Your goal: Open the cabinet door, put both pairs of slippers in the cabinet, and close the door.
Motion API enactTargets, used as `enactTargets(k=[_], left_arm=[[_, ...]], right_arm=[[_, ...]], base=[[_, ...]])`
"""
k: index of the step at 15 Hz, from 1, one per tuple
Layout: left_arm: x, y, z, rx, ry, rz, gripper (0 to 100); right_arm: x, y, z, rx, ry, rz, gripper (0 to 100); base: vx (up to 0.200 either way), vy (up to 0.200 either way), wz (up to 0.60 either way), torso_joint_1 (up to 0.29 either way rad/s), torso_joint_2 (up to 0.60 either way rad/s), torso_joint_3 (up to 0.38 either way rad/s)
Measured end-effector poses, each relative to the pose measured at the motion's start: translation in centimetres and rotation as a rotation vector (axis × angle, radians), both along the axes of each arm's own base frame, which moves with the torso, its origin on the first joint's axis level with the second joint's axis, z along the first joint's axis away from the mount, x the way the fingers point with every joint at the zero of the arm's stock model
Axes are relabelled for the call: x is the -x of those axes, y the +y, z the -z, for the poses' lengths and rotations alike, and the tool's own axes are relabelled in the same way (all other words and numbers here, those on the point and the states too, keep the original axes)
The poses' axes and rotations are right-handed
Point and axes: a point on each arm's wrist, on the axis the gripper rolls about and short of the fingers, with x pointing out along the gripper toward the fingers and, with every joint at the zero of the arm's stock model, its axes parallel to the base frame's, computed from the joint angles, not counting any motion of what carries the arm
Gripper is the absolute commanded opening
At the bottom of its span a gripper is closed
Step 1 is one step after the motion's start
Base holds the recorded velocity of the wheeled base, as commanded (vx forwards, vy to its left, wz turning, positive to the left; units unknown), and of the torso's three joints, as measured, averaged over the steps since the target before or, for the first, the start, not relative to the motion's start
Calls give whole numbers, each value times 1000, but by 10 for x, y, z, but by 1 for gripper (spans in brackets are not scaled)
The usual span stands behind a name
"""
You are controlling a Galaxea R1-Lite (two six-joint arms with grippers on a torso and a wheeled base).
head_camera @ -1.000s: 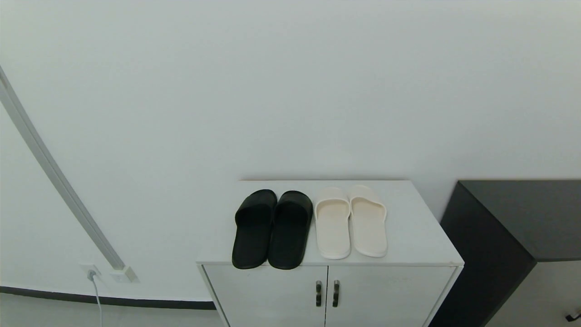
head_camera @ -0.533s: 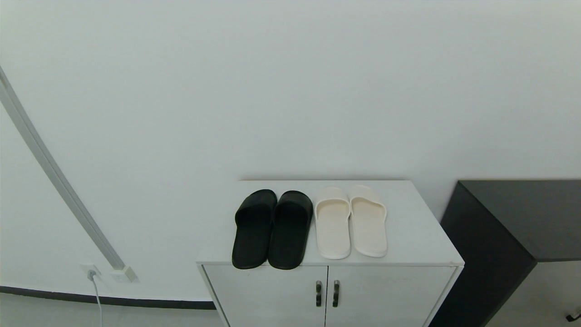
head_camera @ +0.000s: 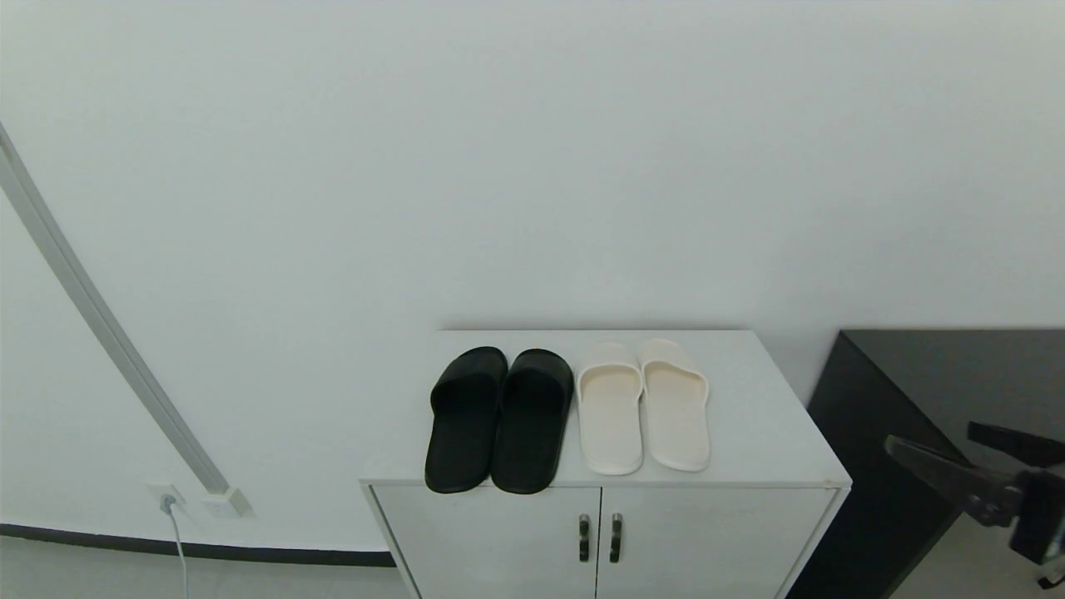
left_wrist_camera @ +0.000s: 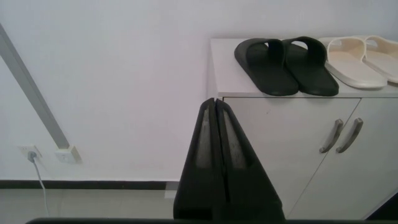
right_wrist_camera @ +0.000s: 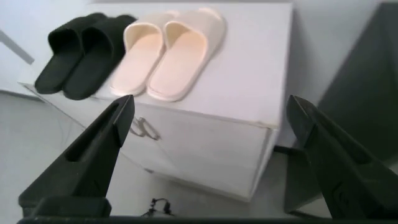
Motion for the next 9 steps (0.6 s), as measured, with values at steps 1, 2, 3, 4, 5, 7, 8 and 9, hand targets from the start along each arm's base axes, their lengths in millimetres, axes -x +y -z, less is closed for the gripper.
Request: enactTargets(k=[1,2,3,4,5,7,8,9], left_arm=[[0,0,0,0,0,0,0],[0,0,0,0,0,0,0],[0,0,0,0,0,0,0],[0,0,0,0,0,0,0],[0,0,0,0,0,0,0],[0,0,0,-1,0,0,0],[0,0,0,-1,0,0,0],[0,0,0,0,0,0,0]], right_arm=[[-9,14,-3,-7,16,-6,100],[-16,28,-4,-10,35,-14,100],[-24,43,-6,-20,47,-19,100],[-32,58,-5,-28,65,-11,100],[-39,73,-3,-36,77,-1,100],[-53,100,2,-39,81,14,100],[-61,113,5,-36,77,25,100],[-68,122,10,-29,74,39,100]], base=[[0,0,0,0,0,0],[0,0,0,0,0,0],[0,0,0,0,0,0],[0,0,0,0,0,0],[0,0,0,0,0,0],[0,0,0,0,0,0],[0,0,0,0,0,0],[0,0,0,0,0,0]])
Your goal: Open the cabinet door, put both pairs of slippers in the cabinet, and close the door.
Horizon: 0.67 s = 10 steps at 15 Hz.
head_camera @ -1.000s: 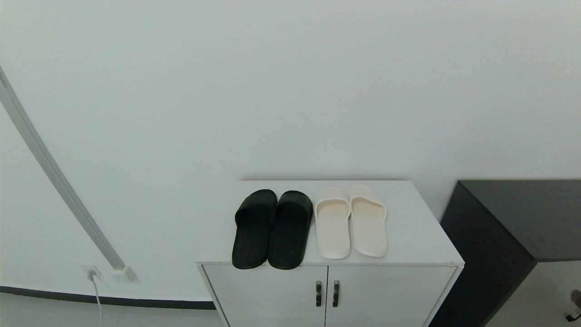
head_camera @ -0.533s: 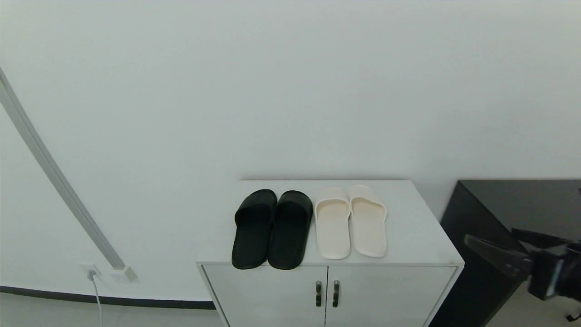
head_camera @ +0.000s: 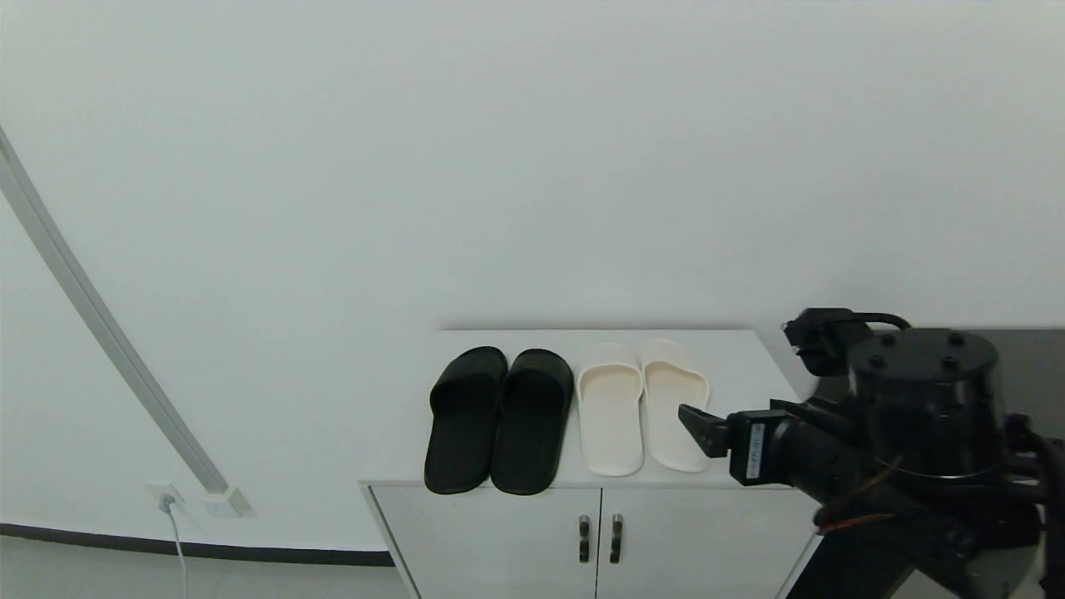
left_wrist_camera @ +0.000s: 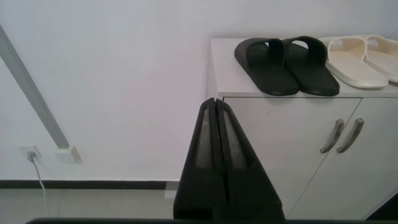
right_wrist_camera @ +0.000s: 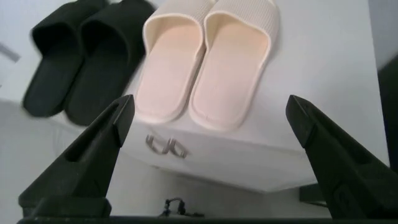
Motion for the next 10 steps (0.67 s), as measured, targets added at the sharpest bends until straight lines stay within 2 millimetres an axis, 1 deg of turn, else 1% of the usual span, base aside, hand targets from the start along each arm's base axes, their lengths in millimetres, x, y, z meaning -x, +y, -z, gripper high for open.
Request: enactTargets(k=[3,6,8,10], left_arm=[[0,0,0,0,0,0,0],[0,0,0,0,0,0,0],[0,0,0,0,0,1,0],[0,0,0,0,0,0,0]], right_arm=[[-29,32,20,25,-18,70,100],[-60,62,47,53,-29,137,100],[-81,75,62,58,-39,170,100],[-101,82,74,75,-45,191,100]], base=[[0,0,0,0,0,0],[0,0,0,0,0,0],[0,0,0,0,0,0],[0,0,0,0,0,0]])
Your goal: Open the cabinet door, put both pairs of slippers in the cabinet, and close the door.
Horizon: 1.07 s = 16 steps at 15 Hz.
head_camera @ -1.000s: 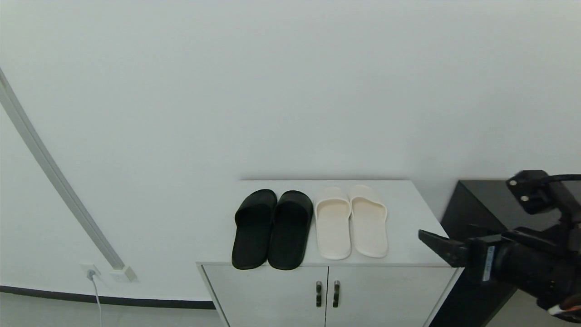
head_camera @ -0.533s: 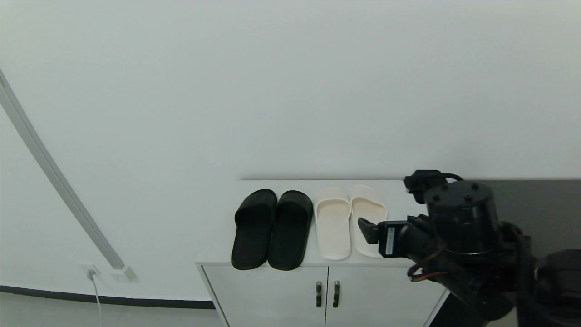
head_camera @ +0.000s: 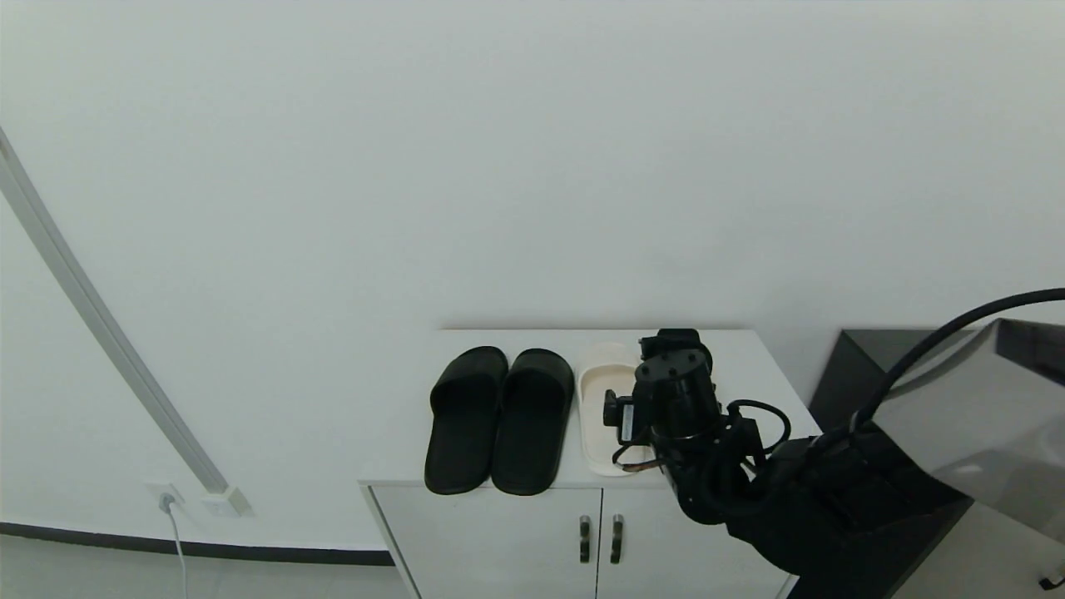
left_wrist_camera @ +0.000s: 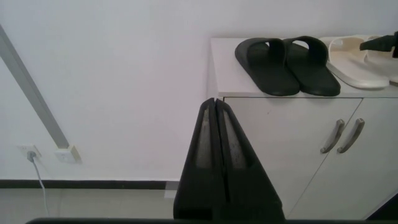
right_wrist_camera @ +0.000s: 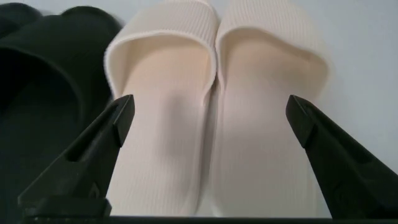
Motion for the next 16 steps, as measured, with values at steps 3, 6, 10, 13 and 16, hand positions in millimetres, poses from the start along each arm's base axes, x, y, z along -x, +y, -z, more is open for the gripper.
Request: enactTargets(k=[3,6,10,13,16], left_arm=[[0,0,0,0,0,0,0],[0,0,0,0,0,1,0],[0,0,0,0,0,1,0],[0,0,0,0,0,2,0],[0,0,0,0,0,2,0]], right_arm=[[-25,2,15,26,2,30,100],[-49,2,20,30,-17,59,100],[-68,3,26,49,-30,64,100],[-75,5,29,51,-36,68,0],[-83,6,32,62,-41,68,0]], base=[[0,0,0,0,0,0],[0,0,0,0,0,0],[0,0,0,0,0,0],[0,0,0,0,0,0],[0,0,0,0,0,0]])
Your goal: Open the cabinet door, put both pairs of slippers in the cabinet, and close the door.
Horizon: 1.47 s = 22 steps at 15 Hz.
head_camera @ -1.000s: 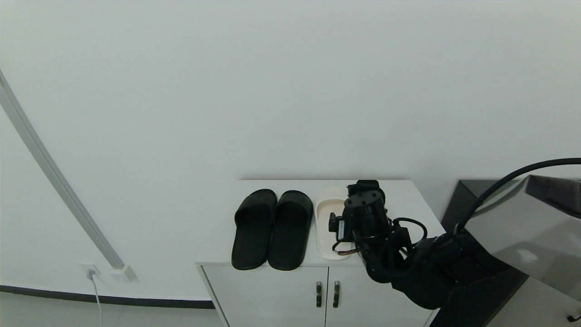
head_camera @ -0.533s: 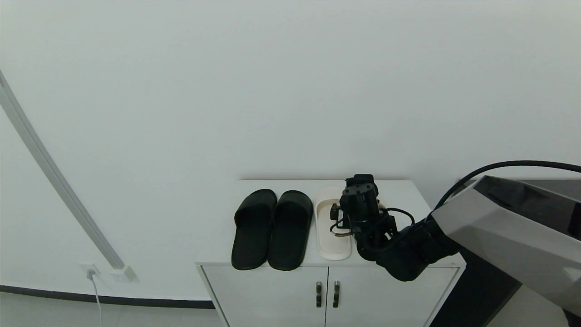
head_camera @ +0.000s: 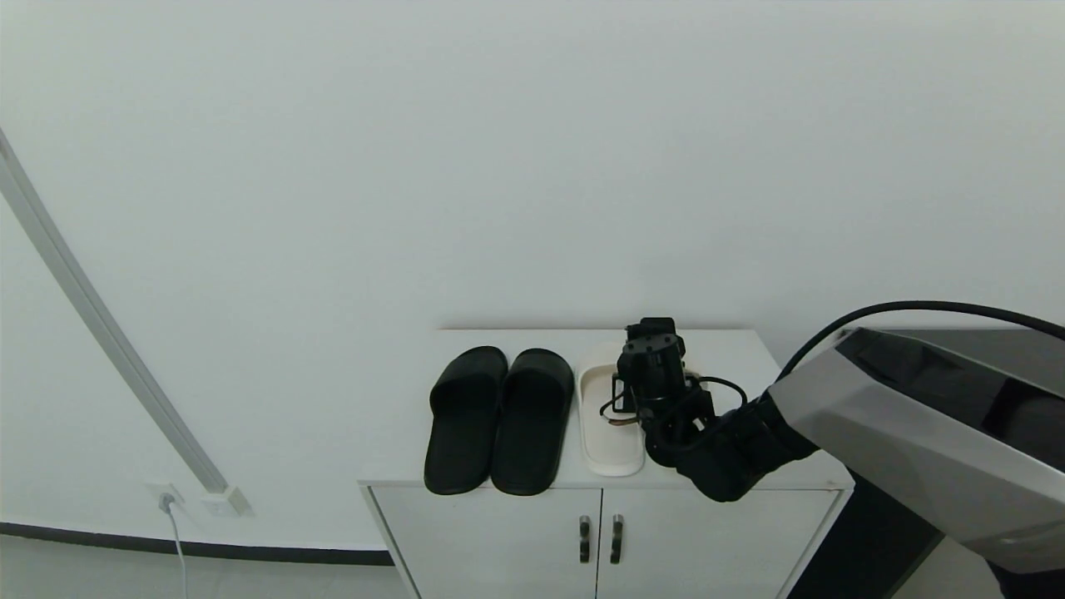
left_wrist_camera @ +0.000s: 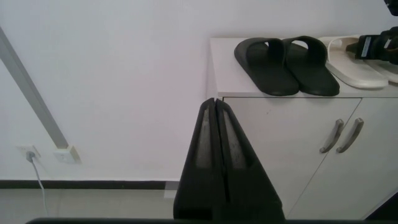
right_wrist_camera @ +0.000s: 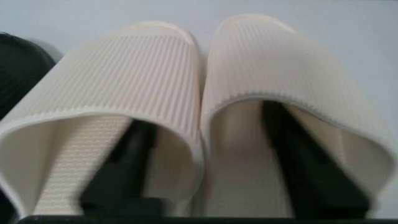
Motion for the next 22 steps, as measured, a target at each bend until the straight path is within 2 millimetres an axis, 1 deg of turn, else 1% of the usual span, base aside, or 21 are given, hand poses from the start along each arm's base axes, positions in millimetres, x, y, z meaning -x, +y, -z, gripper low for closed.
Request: enactTargets(k=[5,7,9,11,13,15,17,19,20,22], left_arm=[[0,0,0,1,0,1,0],[0,0,0,1,0,1,0],[0,0,0,1,0,1,0],[0,0,0,0,0,1,0],[0,0,0,0,0,1,0],[0,0,0,0,0,0,0],[0,0,0,1,0,0,0],[0,0,0,1,0,1,0],[0,0,0,1,0,0,0],[0,0,0,1,0,0,0]], right_arm=[[1,-1,0,1,2,2,0],[5,-4,-5,-6,-7,1,0],[16,-7,-10,-7,-7,-11,0],[37,-13,-16,-8,3,-70,0],[67,-24,-23,5,12,-178,0],[98,-42,-34,9,16,-301,0],[131,-62,-51,-15,21,-459,0],[159,-80,-66,-34,28,-571,0],[172,-87,-70,-27,51,-610,0],[187,-92,-80,-31,45,-648,0]], base=[[0,0,0,0,0,0],[0,0,0,0,0,0],[0,0,0,0,0,0],[0,0,0,0,0,0],[0,0,0,0,0,0],[0,0,0,0,0,0],[0,0,0,0,0,0],[0,0,0,0,0,0],[0,0,0,0,0,0],[0,0,0,0,0,0]])
